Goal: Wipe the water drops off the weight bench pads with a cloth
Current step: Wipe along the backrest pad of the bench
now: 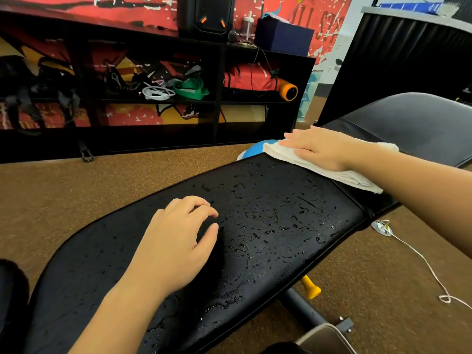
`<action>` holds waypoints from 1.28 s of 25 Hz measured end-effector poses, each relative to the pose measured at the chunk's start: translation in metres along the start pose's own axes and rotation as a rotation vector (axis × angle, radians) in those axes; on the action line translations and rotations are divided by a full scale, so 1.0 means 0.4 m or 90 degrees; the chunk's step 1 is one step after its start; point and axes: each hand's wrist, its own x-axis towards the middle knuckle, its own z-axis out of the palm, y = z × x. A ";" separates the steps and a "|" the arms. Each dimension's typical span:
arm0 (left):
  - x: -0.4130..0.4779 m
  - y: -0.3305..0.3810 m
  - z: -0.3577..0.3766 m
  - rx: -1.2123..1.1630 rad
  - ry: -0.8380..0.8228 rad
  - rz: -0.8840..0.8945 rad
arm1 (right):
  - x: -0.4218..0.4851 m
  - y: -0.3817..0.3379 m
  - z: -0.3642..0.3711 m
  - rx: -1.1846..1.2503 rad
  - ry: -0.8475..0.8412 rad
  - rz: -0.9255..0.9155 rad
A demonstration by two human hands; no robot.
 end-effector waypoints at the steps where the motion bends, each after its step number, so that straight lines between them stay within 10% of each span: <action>1: 0.001 0.003 0.004 0.009 -0.005 0.000 | 0.023 -0.009 0.001 -0.014 -0.001 0.038; 32: -0.021 -0.002 -0.012 -0.019 -0.008 -0.041 | -0.031 -0.102 0.016 -0.085 0.060 0.216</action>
